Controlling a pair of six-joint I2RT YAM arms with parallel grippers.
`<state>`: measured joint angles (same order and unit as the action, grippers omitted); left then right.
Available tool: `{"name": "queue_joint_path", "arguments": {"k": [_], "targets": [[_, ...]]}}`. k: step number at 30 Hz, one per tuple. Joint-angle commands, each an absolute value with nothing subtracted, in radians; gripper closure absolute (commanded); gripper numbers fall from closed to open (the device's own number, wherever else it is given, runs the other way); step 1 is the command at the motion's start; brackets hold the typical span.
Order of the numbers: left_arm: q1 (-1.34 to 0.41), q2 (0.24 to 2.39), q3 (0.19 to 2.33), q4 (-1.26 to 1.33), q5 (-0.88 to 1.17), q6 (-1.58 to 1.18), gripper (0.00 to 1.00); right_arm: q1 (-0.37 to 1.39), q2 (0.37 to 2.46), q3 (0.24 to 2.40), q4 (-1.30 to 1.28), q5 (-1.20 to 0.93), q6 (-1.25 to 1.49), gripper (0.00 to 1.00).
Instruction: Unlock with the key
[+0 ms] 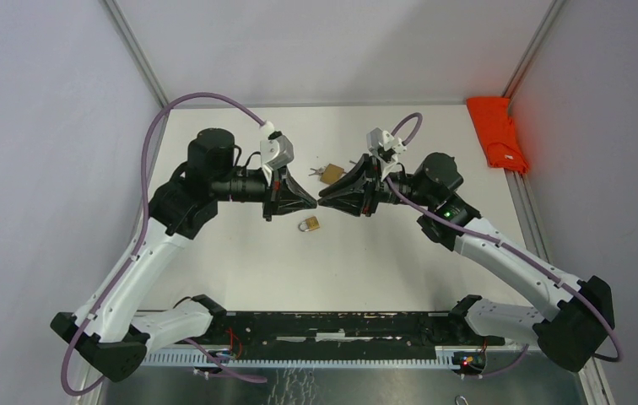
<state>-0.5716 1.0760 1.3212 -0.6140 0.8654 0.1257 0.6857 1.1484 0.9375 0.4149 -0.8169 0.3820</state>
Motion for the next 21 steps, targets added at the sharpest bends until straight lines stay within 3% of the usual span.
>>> {"name": "queue_joint_path", "arguments": {"k": [1, 6, 9, 21], "targets": [[-0.575, 1.037, 1.356, -0.586, 0.903, 0.157, 0.98, 0.685, 1.157, 0.935, 0.484, -0.83, 0.396, 0.76], [-0.576, 1.033, 1.351, -0.585, 0.902, 0.154, 0.98, 0.687, 1.157, 0.925, 0.515, -0.851, 0.409, 0.88], [-0.575, 1.035, 1.348, -0.581, 0.904, 0.153, 0.98, 0.69, 1.157, 0.922, 0.522, -0.87, 0.41, 1.0], [-0.576, 1.045, 1.355, -0.573, 0.904, 0.155, 0.98, 0.724, 1.146, 0.931, 0.463, -0.853, 0.366, 1.0]]}}
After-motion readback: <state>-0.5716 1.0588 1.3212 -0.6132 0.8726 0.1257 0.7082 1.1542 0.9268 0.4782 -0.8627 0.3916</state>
